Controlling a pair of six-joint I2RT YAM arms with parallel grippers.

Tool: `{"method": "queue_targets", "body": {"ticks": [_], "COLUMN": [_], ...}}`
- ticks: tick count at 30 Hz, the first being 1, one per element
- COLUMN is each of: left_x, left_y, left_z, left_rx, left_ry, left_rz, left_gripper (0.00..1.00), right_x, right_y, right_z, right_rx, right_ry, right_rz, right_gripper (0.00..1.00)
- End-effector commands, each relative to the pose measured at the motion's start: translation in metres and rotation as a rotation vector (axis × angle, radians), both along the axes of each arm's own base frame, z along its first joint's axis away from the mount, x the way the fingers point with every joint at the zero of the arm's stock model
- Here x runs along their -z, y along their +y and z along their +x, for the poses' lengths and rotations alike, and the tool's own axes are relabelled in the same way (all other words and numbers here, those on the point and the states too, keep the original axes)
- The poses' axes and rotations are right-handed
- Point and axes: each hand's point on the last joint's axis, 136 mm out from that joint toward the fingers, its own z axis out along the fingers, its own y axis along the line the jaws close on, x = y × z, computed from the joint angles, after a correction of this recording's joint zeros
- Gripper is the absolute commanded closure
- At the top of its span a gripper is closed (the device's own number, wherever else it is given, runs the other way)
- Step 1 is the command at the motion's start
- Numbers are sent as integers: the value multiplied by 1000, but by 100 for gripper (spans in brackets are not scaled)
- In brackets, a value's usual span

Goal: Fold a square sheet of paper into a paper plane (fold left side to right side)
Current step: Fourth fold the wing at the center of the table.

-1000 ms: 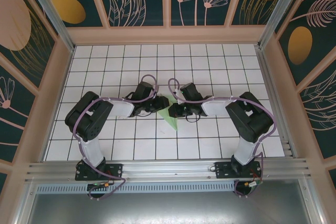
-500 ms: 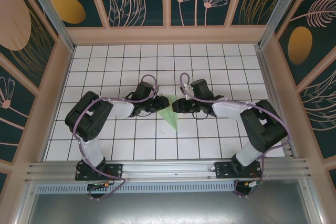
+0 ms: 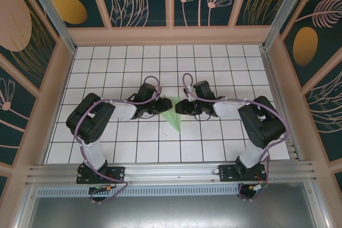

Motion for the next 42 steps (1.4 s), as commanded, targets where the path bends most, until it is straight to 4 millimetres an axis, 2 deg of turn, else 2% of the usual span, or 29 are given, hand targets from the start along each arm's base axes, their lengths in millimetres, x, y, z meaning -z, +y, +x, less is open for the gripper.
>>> {"method": "queue_targets", "body": {"ticks": [1, 3, 11, 13, 24, 36, 42], "left_x": [28, 27, 27, 27, 28, 26, 12], "left_y": [13, 13, 13, 13, 13, 13, 11], "left_z": [-12, -12, -12, -12, -12, -11, -8], "left_rx": [-9, -9, -8, -9, -8, -7, -2], "left_ry": [64, 63, 62, 62, 63, 62, 32], "left_rz": [93, 92, 93, 94, 96, 95, 80], "left_gripper": [59, 59, 59, 59, 59, 59, 58], "right_x": [-8, -6, 6, 9, 27, 40, 50], "right_y": [11, 11, 5, 2, -13, -14, -14], "right_z": [8, 8, 8, 9, 9, 7, 3], "right_rx": [-14, -13, -4, 6, 37, 26, 15], "right_ry": [-9, -6, 7, 6, 21, 38, 55], "right_rz": [50, 47, -3, -29, -133, -177, -210], "right_gripper": [68, 72, 97, 100, 100, 100, 100]}}
